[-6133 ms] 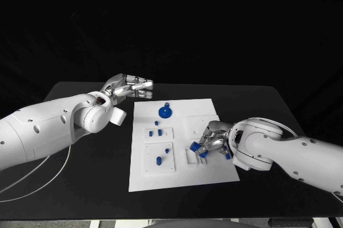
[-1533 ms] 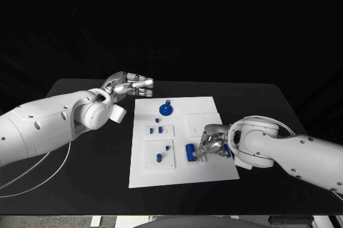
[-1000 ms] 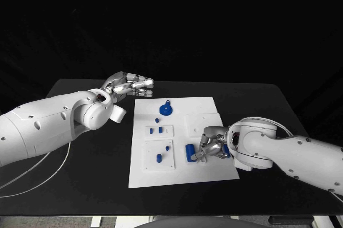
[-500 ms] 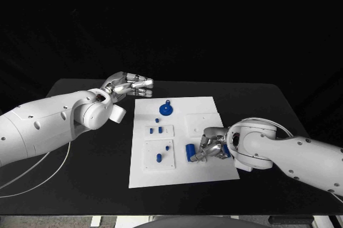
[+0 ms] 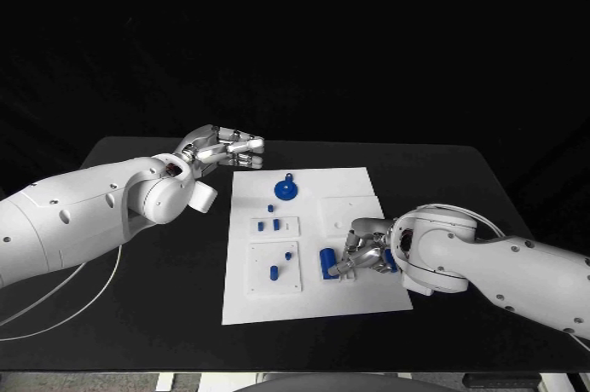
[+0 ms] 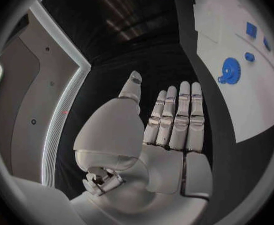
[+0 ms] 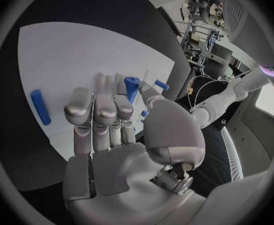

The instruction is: Assemble the parts on the task board

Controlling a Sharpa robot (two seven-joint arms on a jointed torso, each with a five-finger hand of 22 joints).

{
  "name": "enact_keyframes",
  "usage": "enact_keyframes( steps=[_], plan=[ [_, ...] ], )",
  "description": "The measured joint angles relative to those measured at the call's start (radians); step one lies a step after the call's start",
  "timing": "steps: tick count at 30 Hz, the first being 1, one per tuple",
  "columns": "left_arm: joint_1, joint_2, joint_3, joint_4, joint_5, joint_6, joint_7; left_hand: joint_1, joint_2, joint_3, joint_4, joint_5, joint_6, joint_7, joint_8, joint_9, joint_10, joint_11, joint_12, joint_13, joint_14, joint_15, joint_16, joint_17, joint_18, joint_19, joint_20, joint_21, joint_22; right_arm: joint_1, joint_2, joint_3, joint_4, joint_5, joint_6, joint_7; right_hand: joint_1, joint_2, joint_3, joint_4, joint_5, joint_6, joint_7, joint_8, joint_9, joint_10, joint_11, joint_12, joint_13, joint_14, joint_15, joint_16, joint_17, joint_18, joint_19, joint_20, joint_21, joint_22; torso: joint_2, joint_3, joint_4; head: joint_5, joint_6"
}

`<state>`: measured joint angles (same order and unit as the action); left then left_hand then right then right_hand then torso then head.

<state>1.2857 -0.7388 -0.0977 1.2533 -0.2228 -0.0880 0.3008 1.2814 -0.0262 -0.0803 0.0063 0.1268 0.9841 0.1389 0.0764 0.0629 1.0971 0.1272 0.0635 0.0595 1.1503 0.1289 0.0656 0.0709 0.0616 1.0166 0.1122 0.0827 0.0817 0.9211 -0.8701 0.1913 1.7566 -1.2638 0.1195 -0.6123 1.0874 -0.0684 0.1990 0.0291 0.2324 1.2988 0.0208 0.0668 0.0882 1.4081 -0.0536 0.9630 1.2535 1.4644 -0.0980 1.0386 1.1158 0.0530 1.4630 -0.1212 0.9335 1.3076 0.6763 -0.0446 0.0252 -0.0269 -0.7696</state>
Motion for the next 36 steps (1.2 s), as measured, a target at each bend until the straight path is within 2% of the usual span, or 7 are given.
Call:
enact_keyframes(
  steps=[23, 29, 32, 36],
  plan=[
    [0.000, 0.000, 0.000, 0.000, 0.000, 0.003, -0.002, 0.000, 0.000, -0.002, 0.002, 0.000, 0.000, 0.000, 0.000, 0.000, 0.000, 0.000, 0.000, 0.000, 0.000, 0.000, 0.000, 0.000, 0.000, 0.000, 0.000, 0.000, 0.000, 0.000, -0.005, 0.000, 0.002, -0.010, -0.043, 0.018, 0.007, -0.007, 0.003, -0.006, 0.004, 0.000, 0.000, 0.000, 0.001, 0.000, 0.000, 0.000, -0.003, 0.000, 0.000, 0.000, -0.002, 0.000, 0.000, 0.000, -0.003, 0.000, 0.000, 0.0000, -0.0007, -0.001, 0.002],
    [0.000, -0.001, 0.000, 0.000, -0.001, 0.003, -0.002, 0.005, 0.005, -0.002, 0.002, 0.000, 0.000, 0.000, 0.000, 0.000, 0.000, 0.000, 0.000, 0.000, 0.000, 0.000, 0.000, 0.000, 0.000, 0.000, 0.000, 0.000, 0.000, 0.000, -0.019, 0.002, -0.011, -0.007, -0.060, 0.025, 0.024, -0.024, 0.008, -0.023, 0.004, -0.044, 0.011, 0.000, 0.008, 0.000, 0.000, 0.008, 0.005, 0.000, 0.000, 0.000, -0.004, 0.000, 0.000, 0.000, -0.006, 0.000, 0.000, -0.0004, -0.0006, -0.003, 0.004],
    [0.000, -0.002, 0.000, 0.000, -0.001, 0.003, -0.002, 0.005, 0.005, -0.002, 0.002, 0.000, 0.000, 0.000, 0.000, 0.000, 0.000, 0.000, 0.000, 0.000, 0.000, 0.000, 0.000, 0.000, 0.000, 0.000, 0.000, 0.000, 0.000, 0.000, -0.034, 0.014, -0.024, 0.001, -0.071, 0.029, 0.040, -0.029, 0.008, -0.025, 0.004, -0.062, 0.019, 0.000, 0.013, -0.002, 0.009, 0.008, 0.007, 0.000, 0.000, -0.003, -0.007, 0.000, 0.000, 0.000, -0.006, 0.000, 0.000, -0.0005, -0.0005, -0.004, 0.005],
    [0.000, -0.004, 0.000, 0.001, -0.001, 0.003, -0.002, 0.005, 0.005, -0.002, 0.002, 0.000, 0.000, 0.000, 0.004, 0.000, 0.000, 0.000, 0.000, 0.000, 0.000, 0.000, 0.000, 0.000, 0.000, 0.000, 0.000, 0.000, 0.000, 0.001, -0.058, 0.046, -0.047, 0.017, -0.083, 0.037, 0.067, -0.030, 0.012, -0.044, 0.004, -0.068, 0.025, 0.000, 0.018, -0.002, 0.009, 0.012, 0.008, 0.000, 0.000, -0.004, -0.007, 0.000, 0.004, 0.004, -0.006, 0.000, 0.000, -0.0005, -0.0007, -0.005, 0.007]
  ],
)
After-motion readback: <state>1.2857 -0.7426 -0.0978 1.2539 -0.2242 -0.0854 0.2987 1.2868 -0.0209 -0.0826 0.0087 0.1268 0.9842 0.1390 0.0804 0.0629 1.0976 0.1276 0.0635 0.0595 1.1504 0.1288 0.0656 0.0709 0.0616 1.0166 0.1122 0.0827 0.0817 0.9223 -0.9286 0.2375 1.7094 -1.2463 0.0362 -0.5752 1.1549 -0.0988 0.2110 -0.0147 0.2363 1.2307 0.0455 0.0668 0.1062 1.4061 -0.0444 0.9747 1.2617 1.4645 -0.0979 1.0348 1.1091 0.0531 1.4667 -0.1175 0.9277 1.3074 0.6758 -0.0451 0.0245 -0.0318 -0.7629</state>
